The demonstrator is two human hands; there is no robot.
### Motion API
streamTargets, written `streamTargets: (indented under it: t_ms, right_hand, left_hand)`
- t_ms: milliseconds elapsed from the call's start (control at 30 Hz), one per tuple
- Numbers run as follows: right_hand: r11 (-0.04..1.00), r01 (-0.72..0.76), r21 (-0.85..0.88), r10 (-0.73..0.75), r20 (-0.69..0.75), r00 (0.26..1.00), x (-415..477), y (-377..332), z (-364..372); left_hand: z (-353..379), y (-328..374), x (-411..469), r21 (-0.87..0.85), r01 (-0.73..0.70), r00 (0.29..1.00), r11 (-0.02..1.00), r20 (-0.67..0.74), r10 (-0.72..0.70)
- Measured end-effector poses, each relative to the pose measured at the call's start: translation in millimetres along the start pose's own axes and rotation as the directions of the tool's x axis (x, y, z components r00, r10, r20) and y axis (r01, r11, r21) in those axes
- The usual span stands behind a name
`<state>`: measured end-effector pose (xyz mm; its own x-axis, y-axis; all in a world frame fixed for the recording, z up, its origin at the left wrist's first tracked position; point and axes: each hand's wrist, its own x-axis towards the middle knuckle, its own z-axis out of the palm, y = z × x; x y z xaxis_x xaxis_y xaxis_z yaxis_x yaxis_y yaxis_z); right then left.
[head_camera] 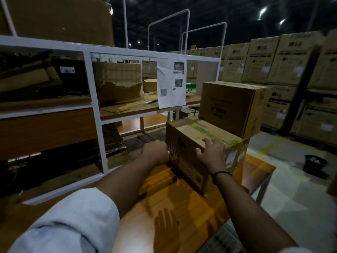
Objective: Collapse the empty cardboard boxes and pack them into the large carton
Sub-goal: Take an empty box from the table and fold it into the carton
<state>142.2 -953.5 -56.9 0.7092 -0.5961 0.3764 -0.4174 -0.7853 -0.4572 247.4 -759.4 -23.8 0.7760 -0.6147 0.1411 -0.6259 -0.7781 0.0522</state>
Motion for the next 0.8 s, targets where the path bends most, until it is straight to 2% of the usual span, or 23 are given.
streamTargets:
  t_ms: [100,267,400,600,733,800]
  right_hand:
    - [0.999,-0.044,0.019,0.044,0.018,0.999,22,17,21]
    - [0.983,0.075,-0.165,-0.080,-0.023,0.997,29,46,54]
    - [0.967,0.118,-0.226,-0.140,-0.088,0.986,27,61,59]
    - [0.962,0.256,-0.093,-0.265,-0.099,0.959,16,95,51]
    - [0.909,0.414,0.043,-0.409,-0.089,0.908,21,115,44]
    - [0.864,0.480,0.150,-0.474,-0.075,0.877,26,122,38]
  left_hand:
    - [19,-3,24,-0.005,-0.033,0.999,0.999,-0.023,0.033]
    - [64,-11,43,-0.049,-0.056,0.997,0.997,-0.051,0.054]
    - [78,-13,60,-0.211,-0.012,0.997,0.977,-0.080,-0.005]
    - [78,0,75,-0.413,0.040,0.972,0.910,-0.194,-0.131]
    - [63,-4,88,-0.416,0.092,0.911,0.904,-0.331,-0.245]
    - [62,-15,88,-0.488,0.166,0.883,0.857,-0.314,-0.349]
